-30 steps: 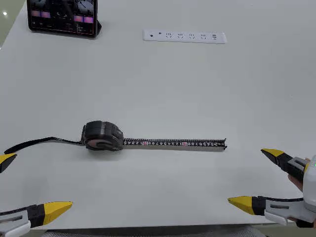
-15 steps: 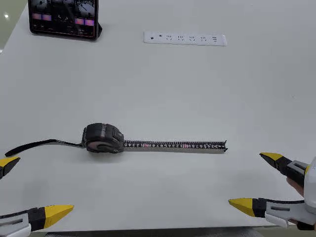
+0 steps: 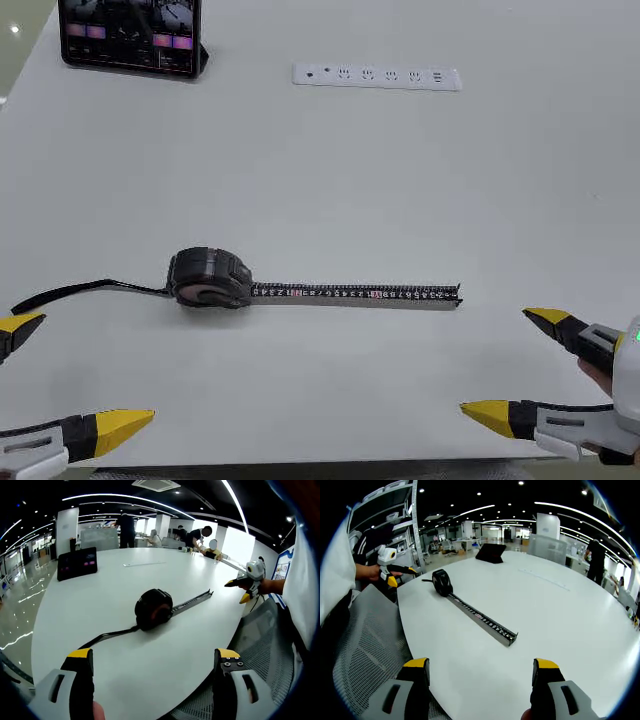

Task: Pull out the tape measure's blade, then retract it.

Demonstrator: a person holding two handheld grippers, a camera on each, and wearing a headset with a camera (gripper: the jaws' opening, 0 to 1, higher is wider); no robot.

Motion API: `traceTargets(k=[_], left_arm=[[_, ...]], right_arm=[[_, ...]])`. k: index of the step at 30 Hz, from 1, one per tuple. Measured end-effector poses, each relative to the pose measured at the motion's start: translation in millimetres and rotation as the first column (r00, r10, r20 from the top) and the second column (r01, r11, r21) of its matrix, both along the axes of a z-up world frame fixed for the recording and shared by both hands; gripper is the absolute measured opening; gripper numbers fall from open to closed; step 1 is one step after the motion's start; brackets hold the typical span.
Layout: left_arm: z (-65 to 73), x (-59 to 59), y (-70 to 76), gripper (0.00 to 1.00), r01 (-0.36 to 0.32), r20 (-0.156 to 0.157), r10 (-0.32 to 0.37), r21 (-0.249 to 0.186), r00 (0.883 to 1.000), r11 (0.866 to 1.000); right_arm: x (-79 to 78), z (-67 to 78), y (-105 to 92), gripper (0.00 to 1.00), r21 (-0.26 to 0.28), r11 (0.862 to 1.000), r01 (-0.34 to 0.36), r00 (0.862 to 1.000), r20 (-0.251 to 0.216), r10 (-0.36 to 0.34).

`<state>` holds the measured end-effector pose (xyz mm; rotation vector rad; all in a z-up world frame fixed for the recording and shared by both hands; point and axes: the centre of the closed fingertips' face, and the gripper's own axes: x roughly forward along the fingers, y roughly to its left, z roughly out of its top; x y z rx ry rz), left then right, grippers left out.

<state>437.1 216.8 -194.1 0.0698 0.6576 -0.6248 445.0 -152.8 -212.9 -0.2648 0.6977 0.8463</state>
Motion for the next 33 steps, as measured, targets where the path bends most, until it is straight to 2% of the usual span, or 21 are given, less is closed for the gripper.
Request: traceTargets(k=[11, 17, 33], left_arm=[[1.1, 4.8, -1.6, 0.98, -0.003, 0.003, 0.003, -0.01, 1.0, 1.0], [-0.6, 10.4, -11.8, 0.99, 0.006, -0.011, -0.006, -0.017, 1.0, 1.0], [-2.2, 26.8, -26.5, 0.99, -0.004, -0.032, 0.003, -0.036, 0.999, 0.999]], right_arm=[[2.0, -1.2, -0.2, 0.83, 0.003, 1.0, -0.001, 1.0, 0.0, 0.001], [6.4, -1.3, 0.4, 0.83, -0.001, 1.0, -0.005, 1.0, 0.001, 0.005], [17.6, -1.6, 0.0, 0.83, -0.002, 1.0, -0.017, 1.0, 0.002, 0.017]])
